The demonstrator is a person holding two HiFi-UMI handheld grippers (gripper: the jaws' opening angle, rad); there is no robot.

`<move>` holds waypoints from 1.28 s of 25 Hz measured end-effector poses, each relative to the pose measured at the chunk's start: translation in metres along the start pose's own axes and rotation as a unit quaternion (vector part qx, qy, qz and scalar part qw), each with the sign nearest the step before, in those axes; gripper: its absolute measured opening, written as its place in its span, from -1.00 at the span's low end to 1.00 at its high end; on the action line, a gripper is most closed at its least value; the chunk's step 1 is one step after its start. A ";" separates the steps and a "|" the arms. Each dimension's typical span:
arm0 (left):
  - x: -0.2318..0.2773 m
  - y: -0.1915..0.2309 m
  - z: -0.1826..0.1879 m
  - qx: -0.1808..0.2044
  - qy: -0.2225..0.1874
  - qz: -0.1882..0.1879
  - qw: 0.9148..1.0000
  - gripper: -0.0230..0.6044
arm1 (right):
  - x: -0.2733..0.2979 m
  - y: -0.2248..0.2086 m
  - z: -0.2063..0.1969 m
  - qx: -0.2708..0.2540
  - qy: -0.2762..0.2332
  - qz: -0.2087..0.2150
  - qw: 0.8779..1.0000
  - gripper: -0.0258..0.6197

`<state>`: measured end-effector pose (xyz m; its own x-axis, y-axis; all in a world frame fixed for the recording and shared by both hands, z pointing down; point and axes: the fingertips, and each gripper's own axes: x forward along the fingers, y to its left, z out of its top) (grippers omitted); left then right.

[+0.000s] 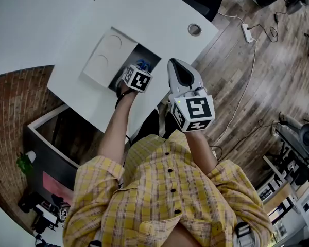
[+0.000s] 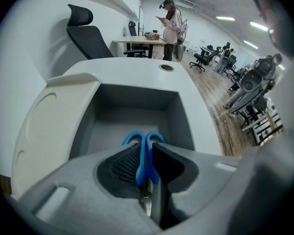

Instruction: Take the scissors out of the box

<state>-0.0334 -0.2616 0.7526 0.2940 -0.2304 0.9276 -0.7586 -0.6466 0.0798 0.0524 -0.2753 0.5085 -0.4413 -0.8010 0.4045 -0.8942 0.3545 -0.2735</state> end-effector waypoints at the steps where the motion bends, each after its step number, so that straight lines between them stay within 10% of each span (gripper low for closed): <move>1: 0.000 0.001 -0.001 -0.003 -0.002 0.001 1.000 -0.67 | 0.000 0.000 0.000 0.000 0.001 0.000 1.000 -0.91; 32: -0.142 0.002 0.041 -0.070 -0.206 0.110 0.970 -0.68 | -0.041 0.037 0.040 -0.031 -0.041 0.024 0.998 -0.91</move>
<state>-0.0532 -0.2597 0.6061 0.3024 -0.6411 0.7054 -0.8924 -0.4505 -0.0270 0.0400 -0.2486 0.4467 -0.4779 -0.8188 0.3181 -0.8764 0.4202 -0.2352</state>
